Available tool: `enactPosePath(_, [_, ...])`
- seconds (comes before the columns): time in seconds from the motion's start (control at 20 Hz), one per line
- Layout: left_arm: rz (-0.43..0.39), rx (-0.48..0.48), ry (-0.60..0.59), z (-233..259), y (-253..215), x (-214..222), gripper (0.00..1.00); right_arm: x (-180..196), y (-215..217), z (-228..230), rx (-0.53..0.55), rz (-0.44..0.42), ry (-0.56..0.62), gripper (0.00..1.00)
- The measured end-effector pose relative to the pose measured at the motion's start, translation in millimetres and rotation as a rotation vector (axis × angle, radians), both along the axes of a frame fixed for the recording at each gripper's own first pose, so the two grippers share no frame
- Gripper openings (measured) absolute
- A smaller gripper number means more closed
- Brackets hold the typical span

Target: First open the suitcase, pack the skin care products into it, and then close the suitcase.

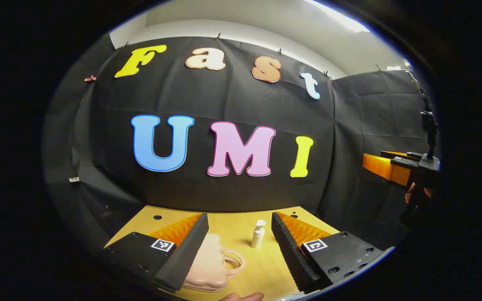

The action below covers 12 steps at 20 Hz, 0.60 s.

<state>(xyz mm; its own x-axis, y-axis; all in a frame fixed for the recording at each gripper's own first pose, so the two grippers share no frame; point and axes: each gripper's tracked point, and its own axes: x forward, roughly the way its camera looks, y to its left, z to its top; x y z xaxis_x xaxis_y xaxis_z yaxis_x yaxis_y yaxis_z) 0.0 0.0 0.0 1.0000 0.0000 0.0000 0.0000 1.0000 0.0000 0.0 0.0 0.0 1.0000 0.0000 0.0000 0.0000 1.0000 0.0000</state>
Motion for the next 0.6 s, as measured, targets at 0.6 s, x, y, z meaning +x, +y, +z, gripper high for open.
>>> enactPosePath(0.6, [-0.033,0.023,0.045,-16.5,-9.2,-5.1,0.96,-3.5,4.2,6.4,-0.010,0.013,-0.010,0.96])
